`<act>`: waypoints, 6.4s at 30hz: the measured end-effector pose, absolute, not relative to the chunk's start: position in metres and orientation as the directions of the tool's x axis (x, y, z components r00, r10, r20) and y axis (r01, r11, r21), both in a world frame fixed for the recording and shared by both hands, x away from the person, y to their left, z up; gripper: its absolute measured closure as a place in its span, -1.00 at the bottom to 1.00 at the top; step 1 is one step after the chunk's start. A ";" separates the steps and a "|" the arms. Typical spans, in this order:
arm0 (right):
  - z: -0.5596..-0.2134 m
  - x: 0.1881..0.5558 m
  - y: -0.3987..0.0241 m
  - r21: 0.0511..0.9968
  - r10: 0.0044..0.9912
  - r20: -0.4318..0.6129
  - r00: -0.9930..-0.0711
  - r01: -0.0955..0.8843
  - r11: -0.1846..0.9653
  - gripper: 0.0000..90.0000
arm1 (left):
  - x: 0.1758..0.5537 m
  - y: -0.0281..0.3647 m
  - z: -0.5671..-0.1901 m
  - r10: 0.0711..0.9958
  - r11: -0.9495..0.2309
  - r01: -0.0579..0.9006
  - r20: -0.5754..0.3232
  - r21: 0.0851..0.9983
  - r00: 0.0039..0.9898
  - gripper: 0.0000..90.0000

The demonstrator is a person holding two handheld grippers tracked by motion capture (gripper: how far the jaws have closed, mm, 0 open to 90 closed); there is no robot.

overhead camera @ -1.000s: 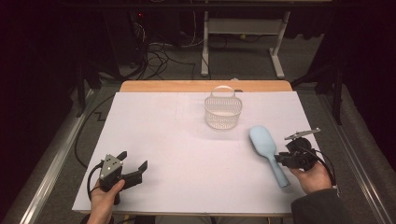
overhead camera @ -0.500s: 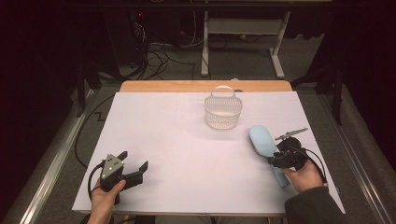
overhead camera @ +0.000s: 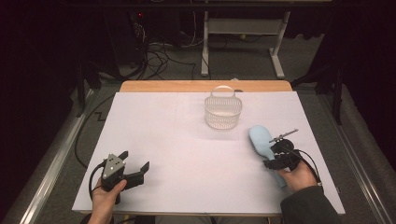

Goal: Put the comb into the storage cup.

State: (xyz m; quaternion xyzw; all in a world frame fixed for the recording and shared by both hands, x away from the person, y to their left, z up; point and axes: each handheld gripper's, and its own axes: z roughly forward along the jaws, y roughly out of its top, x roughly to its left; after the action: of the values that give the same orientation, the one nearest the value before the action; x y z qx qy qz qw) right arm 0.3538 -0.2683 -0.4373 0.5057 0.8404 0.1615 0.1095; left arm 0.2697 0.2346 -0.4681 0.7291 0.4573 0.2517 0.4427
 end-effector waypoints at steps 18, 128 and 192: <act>-0.437 0.352 -0.268 0.389 0.893 -0.049 -0.448 0.815 0.430 0.57 | 0.273 0.230 -0.467 0.886 -0.203 0.440 -0.027 0.875 0.463 -0.72; -0.403 0.293 -0.196 0.646 0.715 -0.014 -0.699 0.539 0.540 0.57 | 0.292 0.129 -0.440 0.700 -0.292 0.384 -0.077 0.876 0.710 -0.63; -0.393 0.288 -0.141 0.708 0.586 -0.048 -0.809 0.386 0.591 0.57 | 0.289 0.099 -0.434 0.585 -0.265 0.405 -0.188 0.875 0.789 -0.66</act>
State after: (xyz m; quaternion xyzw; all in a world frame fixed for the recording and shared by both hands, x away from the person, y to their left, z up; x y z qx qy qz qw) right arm 0.2882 -0.1407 -0.3934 0.2758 0.8810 0.3584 0.1393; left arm 0.2889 0.0993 -0.4344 0.7904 0.3131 0.0866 0.5193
